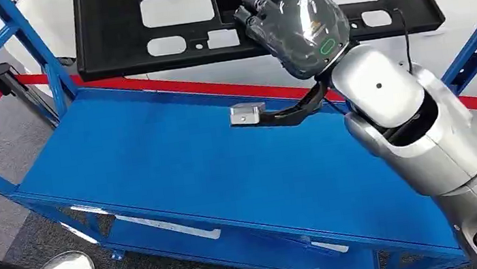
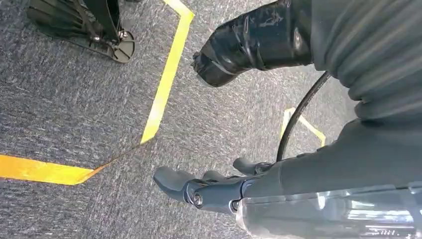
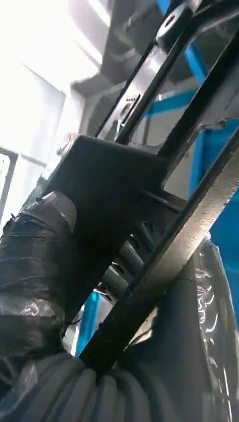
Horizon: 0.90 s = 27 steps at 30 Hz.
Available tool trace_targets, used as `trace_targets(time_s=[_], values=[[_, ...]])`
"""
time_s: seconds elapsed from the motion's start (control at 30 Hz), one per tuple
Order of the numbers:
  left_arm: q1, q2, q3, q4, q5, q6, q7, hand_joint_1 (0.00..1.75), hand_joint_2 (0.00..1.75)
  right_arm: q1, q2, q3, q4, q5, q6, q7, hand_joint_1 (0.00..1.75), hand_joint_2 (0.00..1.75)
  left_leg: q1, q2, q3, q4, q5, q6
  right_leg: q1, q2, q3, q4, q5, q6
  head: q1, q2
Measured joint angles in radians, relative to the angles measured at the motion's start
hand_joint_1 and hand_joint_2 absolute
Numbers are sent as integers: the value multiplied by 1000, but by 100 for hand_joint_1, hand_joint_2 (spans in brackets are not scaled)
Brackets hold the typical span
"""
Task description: Take the parts from the cabinet and place them on the table.
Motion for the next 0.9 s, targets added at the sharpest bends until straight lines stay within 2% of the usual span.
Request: trace_targets(time_s=[0.53,0.57,0.6,0.63,0.67,0.7,0.77,0.8,0.83,0.87,0.9], values=[[-2,3,0,14,-11,3,-6,0,175,-14,-10,8,0,-18,5,-12,175,175,0,0,0,0,0,0,0,0,0,0,0,0,0,0],[-4,7,0,14,-11,3,-6,0,175,-14,-11,9,0,-18,5,-12,175,175,-3,1,-3,9,-5,9,-14,1,5,-14,7,9,0,0],[-3,13,0,14,-11,5,-8,0,175,-14,-12,9,0,-18,5,-12,175,175,-6,-1,3,-4,7,22,-14,1,11,-26,17,17,0,0],[-3,13,0,15,-13,5,-8,0,175,-14,-13,9,0,-20,5,-11,175,175,-5,1,19,-41,26,32,-9,2,19,-39,20,19,0,0],[-5,12,0,17,-16,5,-9,0,175,-14,-17,10,0,-21,6,-11,175,175,6,9,36,-70,42,33,-9,-3,17,-27,4,16,0,0],[-6,11,0,19,-17,5,-9,0,175,-19,-18,10,-1,-24,7,-11,175,175,6,11,38,-85,51,43,-7,-3,-1,19,-39,13,0,0],[-7,11,0,23,-17,5,-9,0,175,-20,-23,11,-1,-28,8,-11,175,175,6,13,33,-80,51,42,-8,-1,-56,156,-115,15,0,0],[-8,11,0,23,-18,5,-8,0,175,-19,-23,13,-1,-31,10,-11,175,175,6,14,26,-73,51,41,-10,-2,-82,217,-137,19,0,0],[-9,11,0,23,-19,5,-7,0,175,-18,-25,14,-1,-33,13,-11,175,175,9,14,18,-64,49,39,-13,-2,-92,243,-133,24,0,0],[-11,11,0,23,-21,5,-5,0,175,-18,-26,14,-1,-35,13,-12,175,175,12,13,10,-53,46,34,-18,-3,-79,220,-108,30,0,0],[-11,11,0,23,-24,4,-3,0,175,-18,-26,14,-1,-37,13,-12,175,175,18,13,2,-39,42,27,-24,-5,-43,157,-68,36,0,0]])
